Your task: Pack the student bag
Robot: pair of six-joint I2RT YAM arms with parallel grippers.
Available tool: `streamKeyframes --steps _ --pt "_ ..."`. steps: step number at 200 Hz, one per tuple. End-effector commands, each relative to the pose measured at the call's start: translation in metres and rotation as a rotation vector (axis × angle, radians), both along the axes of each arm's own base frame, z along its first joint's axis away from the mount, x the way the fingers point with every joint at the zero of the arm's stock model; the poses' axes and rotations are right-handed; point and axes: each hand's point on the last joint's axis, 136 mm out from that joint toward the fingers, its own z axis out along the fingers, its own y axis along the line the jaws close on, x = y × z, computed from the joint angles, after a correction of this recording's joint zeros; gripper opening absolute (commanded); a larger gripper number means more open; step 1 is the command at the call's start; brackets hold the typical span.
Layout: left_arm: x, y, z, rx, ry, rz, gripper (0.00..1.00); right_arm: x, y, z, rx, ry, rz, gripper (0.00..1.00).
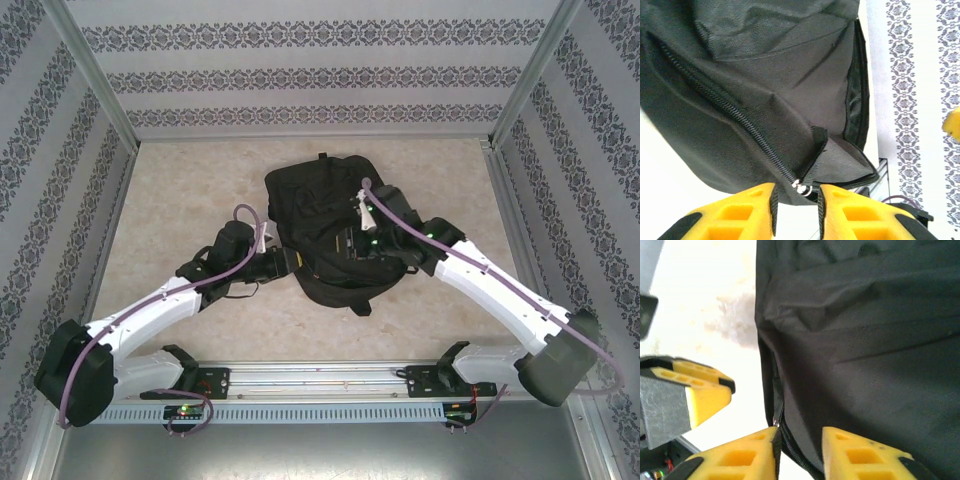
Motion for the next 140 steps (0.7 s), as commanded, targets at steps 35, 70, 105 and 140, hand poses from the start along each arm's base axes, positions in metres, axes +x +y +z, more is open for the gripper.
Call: streamKeyframes --steps 35,70,105,140 --pt "0.002 0.042 -0.040 0.077 0.093 0.136 0.35 0.011 0.009 -0.036 -0.301 0.116 -0.157 0.36" --pt "0.005 0.059 -0.044 0.059 0.104 0.194 0.35 0.016 0.027 -0.038 -0.328 0.103 -0.126 0.40" --pt "0.008 0.062 -0.046 0.029 0.116 0.204 0.35 0.017 0.041 -0.039 -0.393 0.084 -0.096 0.41" --pt "0.010 0.063 -0.046 0.011 0.115 0.212 0.35 0.017 0.050 -0.048 -0.417 0.097 -0.090 0.40"
